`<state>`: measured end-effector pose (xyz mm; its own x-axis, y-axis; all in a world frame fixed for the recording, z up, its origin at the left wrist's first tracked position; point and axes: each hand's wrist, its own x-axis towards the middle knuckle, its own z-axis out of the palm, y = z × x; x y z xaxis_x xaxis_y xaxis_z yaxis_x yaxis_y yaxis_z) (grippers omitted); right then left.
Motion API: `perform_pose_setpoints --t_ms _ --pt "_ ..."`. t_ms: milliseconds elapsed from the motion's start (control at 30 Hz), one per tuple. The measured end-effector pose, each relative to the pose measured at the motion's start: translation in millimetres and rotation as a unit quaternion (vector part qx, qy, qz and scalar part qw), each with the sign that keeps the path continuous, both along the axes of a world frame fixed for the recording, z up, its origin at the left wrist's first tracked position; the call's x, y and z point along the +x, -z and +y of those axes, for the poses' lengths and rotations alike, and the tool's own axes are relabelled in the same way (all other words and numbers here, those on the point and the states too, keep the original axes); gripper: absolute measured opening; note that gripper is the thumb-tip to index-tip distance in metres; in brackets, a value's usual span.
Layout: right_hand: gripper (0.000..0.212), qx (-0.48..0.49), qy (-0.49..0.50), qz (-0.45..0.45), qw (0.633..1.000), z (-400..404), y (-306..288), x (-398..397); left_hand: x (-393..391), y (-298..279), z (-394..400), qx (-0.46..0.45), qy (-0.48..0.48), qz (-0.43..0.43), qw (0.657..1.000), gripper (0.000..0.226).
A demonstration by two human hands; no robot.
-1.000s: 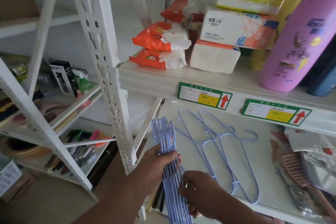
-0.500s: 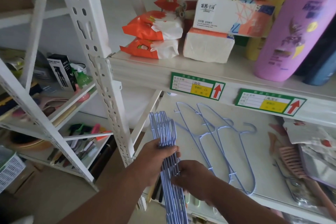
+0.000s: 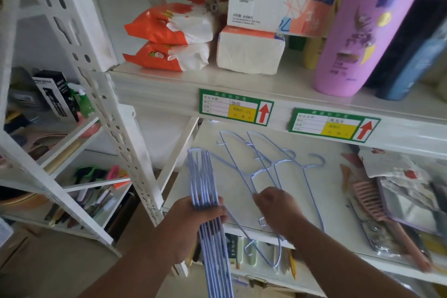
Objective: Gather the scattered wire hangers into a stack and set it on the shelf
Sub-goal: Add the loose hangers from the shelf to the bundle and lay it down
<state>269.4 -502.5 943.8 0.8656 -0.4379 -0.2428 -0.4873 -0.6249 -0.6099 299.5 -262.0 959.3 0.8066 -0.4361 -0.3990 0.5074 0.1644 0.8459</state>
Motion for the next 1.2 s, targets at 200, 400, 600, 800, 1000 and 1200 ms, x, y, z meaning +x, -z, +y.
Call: perform_pose_setpoints --t_ms 200,400,600,800,1000,1200 --pt "0.049 -0.165 0.116 0.082 0.976 -103.1 24.4 17.2 -8.4 6.3 7.3 0.031 0.004 -0.001 1.0 0.015" --pt "0.041 -0.161 0.096 0.143 0.972 -125.2 40.7 22.1 -11.3 8.3 6.6 0.024 -0.003 0.001 1.0 0.017" --pt "0.027 0.008 0.095 0.12 0.988 -124.0 32.5 33.6 -10.8 6.5 2.6 0.01 0.008 -0.002 1.0 0.016" --pt "0.027 0.267 0.046 -0.034 0.962 -81.6 -22.0 23.9 -11.1 11.1 -0.1 0.018 0.008 0.001 1.0 0.035" --pt "0.012 0.227 -0.124 -0.02 0.966 -14.1 -61.4 -11.6 -10.2 7.0 -6.3 0.016 0.009 0.007 1.0 0.038" --pt "0.015 0.135 -0.187 0.038 0.972 44.2 -52.6 -50.2 -12.7 1.7 -13.7 0.022 -0.011 0.019 1.0 0.036"
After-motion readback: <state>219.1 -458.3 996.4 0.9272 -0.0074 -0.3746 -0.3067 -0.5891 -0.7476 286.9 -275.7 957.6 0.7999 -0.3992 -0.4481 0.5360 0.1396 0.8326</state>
